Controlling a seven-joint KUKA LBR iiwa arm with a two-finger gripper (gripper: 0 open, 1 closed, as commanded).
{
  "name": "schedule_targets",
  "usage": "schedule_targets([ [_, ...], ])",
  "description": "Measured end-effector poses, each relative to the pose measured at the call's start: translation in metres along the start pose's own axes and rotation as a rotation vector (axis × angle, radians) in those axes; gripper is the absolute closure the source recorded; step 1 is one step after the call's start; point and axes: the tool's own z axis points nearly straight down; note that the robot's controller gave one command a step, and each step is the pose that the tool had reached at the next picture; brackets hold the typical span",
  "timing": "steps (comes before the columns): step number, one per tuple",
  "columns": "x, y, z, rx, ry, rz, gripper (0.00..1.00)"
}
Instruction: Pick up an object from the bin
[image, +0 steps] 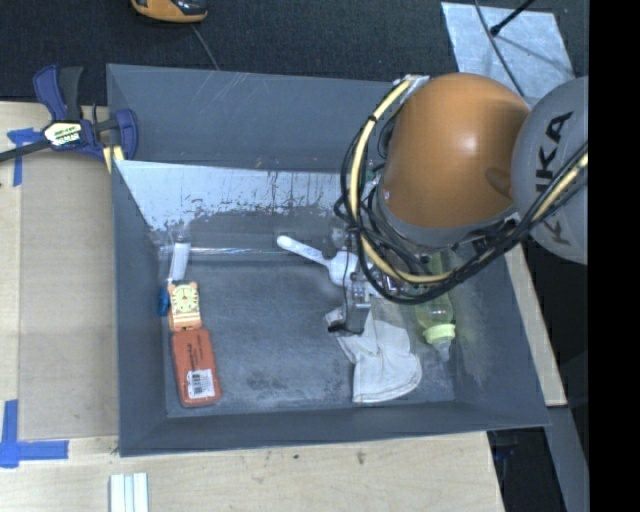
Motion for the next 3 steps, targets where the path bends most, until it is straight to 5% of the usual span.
schedule_targets([
  [1, -0.025, 0.0, 0.031, 0.005, 0.015, 0.117, 0.0],
  [2, -0.025, -0.018, 0.059, 0.001, 0.01, 0.144, 0.0],
  [3, -0.057, -0.016, 0.071, 0.007, 0.014, 0.201, 0.0],
])
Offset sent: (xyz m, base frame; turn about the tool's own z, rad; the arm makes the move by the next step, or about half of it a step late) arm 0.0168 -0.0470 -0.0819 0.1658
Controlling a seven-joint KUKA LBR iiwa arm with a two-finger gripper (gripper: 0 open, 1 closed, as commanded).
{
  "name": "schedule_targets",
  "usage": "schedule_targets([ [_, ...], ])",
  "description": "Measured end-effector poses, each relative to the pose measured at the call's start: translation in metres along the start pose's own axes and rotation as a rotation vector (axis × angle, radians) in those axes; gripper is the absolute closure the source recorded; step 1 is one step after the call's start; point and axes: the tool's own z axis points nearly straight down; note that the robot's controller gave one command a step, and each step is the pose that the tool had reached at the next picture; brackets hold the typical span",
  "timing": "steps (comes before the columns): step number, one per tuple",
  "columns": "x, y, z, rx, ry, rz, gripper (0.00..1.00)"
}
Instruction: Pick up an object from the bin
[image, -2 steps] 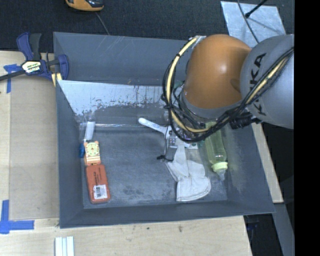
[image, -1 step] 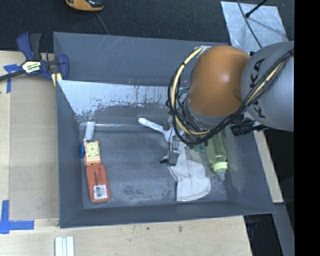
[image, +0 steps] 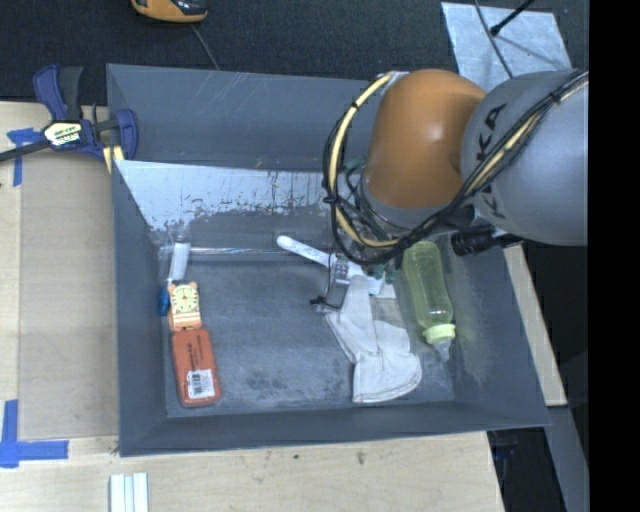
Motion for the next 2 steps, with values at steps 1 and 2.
schedule_targets([
  [1, -0.017, -0.008, 0.03, -0.005, -0.004, -0.081, 0.0],
  [2, -0.031, -0.037, 0.072, -0.004, -0.004, -0.019, 0.0],
])
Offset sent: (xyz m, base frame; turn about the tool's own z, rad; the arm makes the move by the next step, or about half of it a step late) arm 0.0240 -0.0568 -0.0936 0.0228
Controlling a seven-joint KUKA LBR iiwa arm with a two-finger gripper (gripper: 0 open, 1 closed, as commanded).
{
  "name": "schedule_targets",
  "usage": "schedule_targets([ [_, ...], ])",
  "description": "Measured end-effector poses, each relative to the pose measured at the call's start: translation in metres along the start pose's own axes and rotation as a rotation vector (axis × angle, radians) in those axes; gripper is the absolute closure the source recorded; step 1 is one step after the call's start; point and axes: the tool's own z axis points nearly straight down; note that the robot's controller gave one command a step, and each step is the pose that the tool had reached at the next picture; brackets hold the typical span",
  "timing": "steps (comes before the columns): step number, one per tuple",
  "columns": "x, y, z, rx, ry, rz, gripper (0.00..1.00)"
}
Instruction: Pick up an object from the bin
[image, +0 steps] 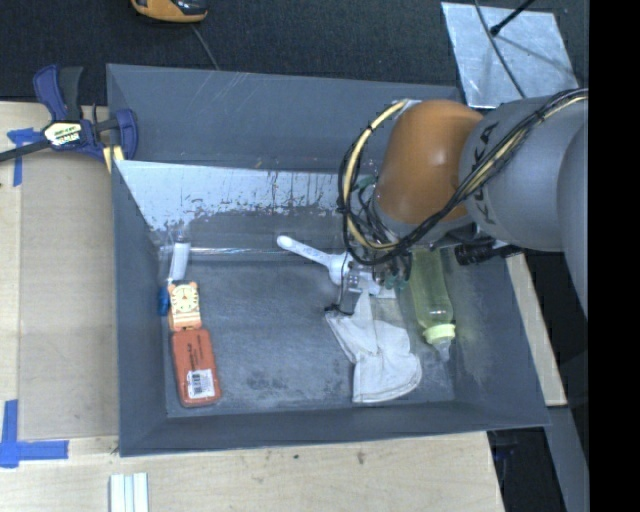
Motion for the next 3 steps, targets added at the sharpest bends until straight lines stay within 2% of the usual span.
schedule_targets([
  [1, -0.024, -0.019, 0.043, 0.0, 0.0, 0.02, 0.0],
  [2, -0.014, -0.028, 0.045, -0.004, -0.006, 0.032, 1.0],
  [3, -0.014, -0.028, 0.045, -0.005, -0.006, 0.032, 1.0],
])
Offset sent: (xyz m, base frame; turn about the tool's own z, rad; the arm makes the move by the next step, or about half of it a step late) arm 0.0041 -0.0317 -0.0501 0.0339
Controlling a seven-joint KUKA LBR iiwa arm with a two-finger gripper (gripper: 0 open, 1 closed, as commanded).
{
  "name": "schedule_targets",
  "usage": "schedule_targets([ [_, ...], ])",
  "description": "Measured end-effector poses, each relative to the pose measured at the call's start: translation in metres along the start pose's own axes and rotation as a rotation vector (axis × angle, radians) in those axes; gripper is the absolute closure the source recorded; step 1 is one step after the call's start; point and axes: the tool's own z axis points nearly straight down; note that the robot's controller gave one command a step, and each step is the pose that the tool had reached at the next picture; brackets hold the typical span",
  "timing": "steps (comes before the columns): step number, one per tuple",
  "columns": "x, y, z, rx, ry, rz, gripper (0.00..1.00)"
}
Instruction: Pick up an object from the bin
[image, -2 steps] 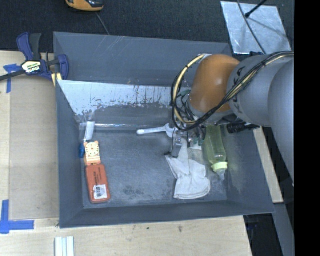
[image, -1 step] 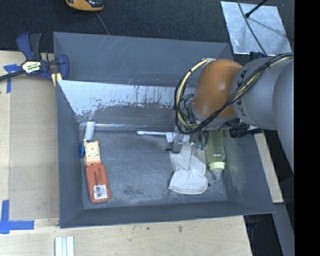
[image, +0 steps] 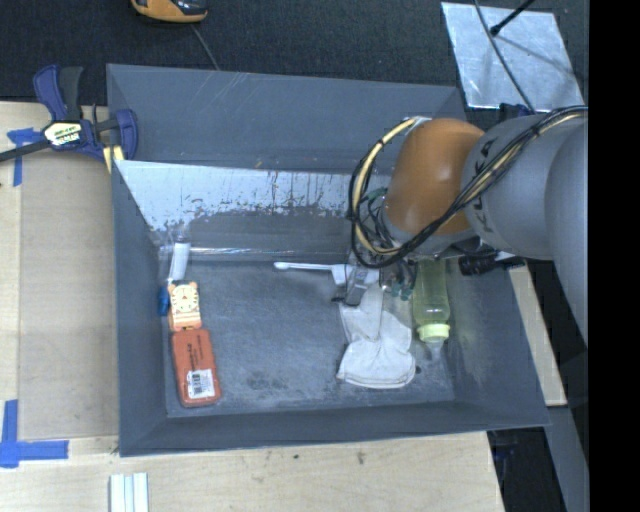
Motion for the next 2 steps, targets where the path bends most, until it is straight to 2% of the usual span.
schedule_targets([
  [1, 0.0108, -0.0134, -0.12, 0.005, 0.008, -0.017, 1.0],
  [2, 0.0109, -0.0134, -0.1199, 0.005, 0.008, -0.017, 1.0],
])
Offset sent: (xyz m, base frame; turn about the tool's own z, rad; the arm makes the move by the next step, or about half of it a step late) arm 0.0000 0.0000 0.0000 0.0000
